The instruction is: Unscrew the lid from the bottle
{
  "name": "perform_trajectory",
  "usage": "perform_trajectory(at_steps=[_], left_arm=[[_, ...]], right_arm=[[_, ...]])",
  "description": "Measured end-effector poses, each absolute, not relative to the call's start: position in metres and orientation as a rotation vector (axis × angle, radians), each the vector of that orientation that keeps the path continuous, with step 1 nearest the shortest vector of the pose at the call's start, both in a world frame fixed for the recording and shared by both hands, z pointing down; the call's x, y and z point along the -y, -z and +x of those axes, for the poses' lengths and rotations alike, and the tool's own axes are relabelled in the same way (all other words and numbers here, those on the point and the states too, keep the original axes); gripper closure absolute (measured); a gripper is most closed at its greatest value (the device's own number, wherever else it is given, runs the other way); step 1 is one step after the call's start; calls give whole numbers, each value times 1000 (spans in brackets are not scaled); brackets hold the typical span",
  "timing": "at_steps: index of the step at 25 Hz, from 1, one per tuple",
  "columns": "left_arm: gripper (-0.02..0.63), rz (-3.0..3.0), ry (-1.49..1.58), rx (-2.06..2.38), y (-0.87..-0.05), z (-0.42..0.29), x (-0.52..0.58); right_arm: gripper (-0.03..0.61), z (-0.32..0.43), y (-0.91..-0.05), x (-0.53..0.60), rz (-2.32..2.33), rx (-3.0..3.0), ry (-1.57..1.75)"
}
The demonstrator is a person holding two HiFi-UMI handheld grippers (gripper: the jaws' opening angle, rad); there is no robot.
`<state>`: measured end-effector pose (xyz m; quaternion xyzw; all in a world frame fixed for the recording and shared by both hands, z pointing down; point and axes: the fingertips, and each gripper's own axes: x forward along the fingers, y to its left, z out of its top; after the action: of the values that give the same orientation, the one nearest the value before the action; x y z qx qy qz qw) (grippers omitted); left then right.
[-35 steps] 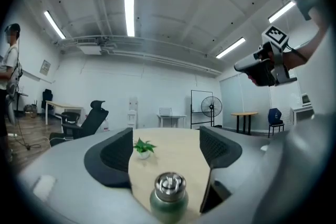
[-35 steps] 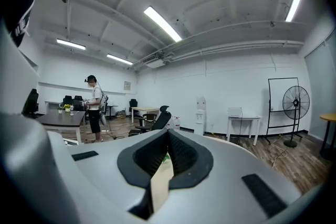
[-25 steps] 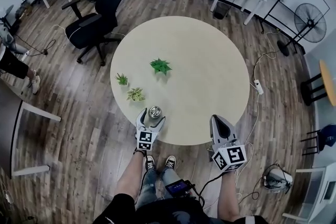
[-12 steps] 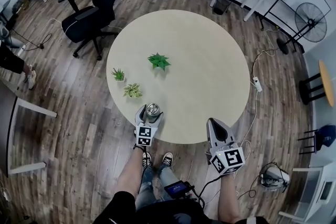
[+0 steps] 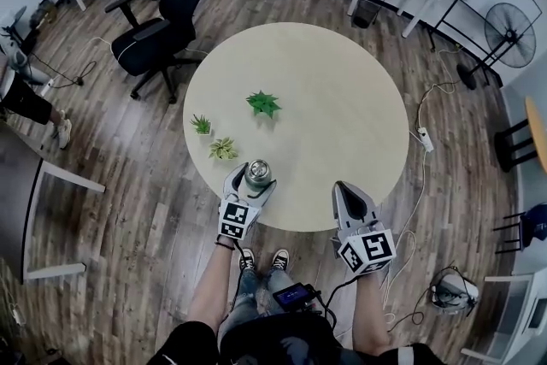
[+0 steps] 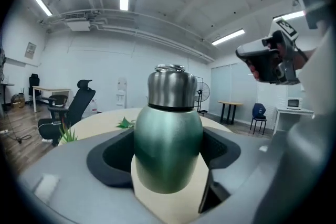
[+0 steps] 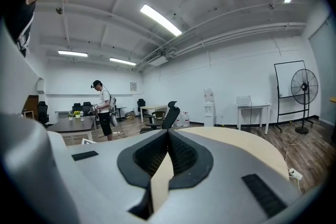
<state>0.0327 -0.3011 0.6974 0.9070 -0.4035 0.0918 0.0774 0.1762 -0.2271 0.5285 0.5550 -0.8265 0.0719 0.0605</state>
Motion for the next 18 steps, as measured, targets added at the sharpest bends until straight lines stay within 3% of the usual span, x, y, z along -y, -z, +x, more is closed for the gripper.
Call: perform_trajectory(at_steps=[10, 18], left_arm=[[241, 2841, -187, 1111, -486, 42, 273], [241, 2878, -157, 1158, -429, 34, 263]], right_arm=[[575, 168, -422, 241, 1765, 2658, 2], [575, 164, -383, 242, 1831, 2746, 37]])
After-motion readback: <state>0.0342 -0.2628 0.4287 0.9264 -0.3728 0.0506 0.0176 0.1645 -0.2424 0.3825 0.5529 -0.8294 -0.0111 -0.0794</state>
